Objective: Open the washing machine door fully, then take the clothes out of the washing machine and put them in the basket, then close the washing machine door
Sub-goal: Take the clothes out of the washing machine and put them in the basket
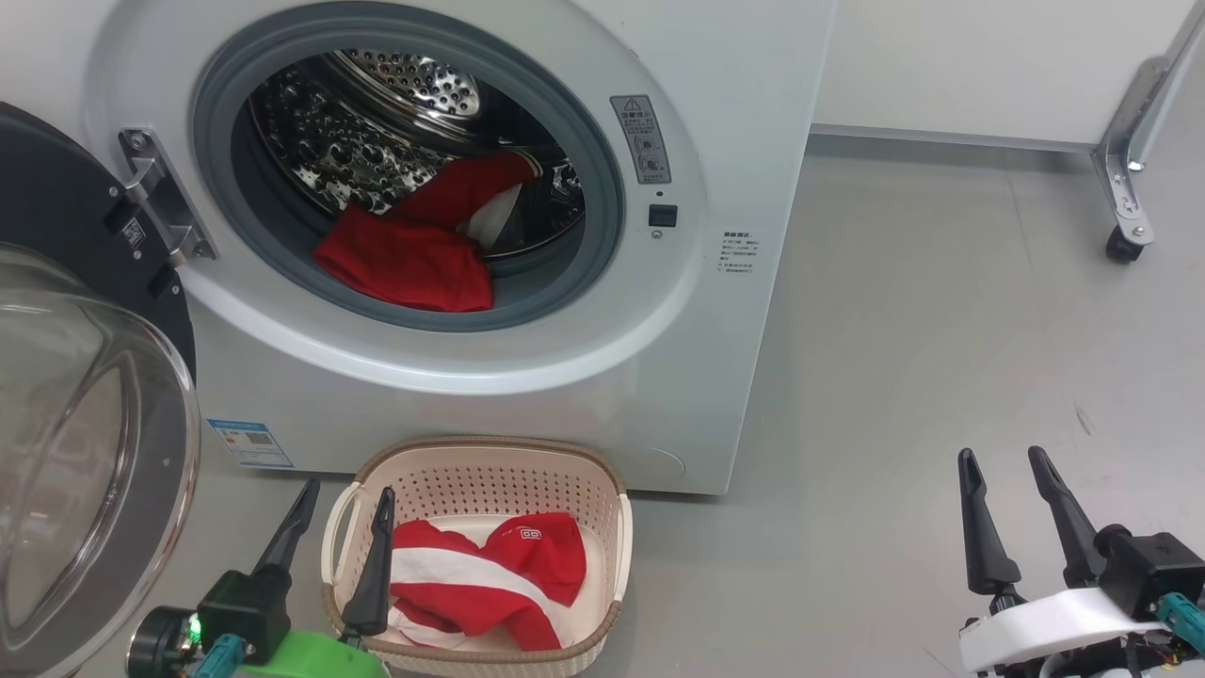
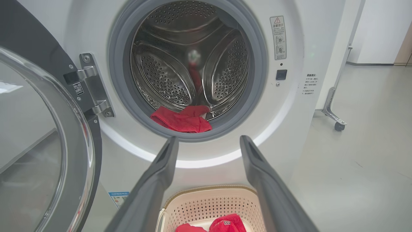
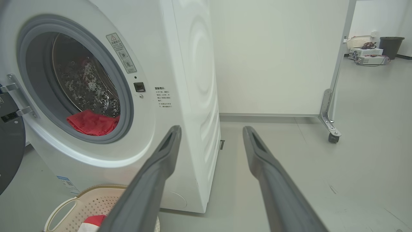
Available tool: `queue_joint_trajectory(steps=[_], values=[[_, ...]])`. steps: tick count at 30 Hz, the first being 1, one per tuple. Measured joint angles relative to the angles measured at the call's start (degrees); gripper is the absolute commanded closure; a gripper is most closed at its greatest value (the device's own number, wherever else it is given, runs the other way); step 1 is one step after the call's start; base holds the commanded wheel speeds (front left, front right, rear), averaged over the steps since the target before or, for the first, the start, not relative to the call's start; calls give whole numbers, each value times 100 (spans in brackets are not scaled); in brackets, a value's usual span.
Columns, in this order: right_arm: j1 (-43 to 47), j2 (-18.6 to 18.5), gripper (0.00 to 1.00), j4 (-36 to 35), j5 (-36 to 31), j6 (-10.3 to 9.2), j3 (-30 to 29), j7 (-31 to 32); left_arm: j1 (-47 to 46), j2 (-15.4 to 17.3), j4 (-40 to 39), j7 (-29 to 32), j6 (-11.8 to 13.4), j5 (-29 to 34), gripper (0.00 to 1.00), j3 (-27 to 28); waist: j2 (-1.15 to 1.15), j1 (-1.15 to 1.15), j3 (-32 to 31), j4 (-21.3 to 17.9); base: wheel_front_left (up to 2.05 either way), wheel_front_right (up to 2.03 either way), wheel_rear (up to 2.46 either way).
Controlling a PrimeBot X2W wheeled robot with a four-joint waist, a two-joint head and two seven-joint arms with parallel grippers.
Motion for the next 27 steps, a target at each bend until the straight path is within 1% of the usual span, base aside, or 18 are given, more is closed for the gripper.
queue_joint_trajectory(steps=[10, 20, 24, 27], values=[[0, -10, 0, -27, -1, 0, 12, 0, 23, 0, -43, 0, 67, -133, 0, -18, 0, 0, 93, -11, 0, 0, 0], [-41, -80, 0, -122, -1, 0, 75, 0, -30, 0, -31, 0, 115, -225, 0, 18, 0, 0, 454, -182, 0, 0, 0], [-133, -119, 0, -183, 0, 0, 90, 0, -270, -1, 86, 19, 116, -192, 0, 9, 0, 0, 675, -271, 0, 0, 0], [-216, -124, 0, -235, 1, 0, 129, 1, -642, 15, 81, 153, 122, -192, 0, 38, 0, 0, 869, -349, 0, 0, 0]])
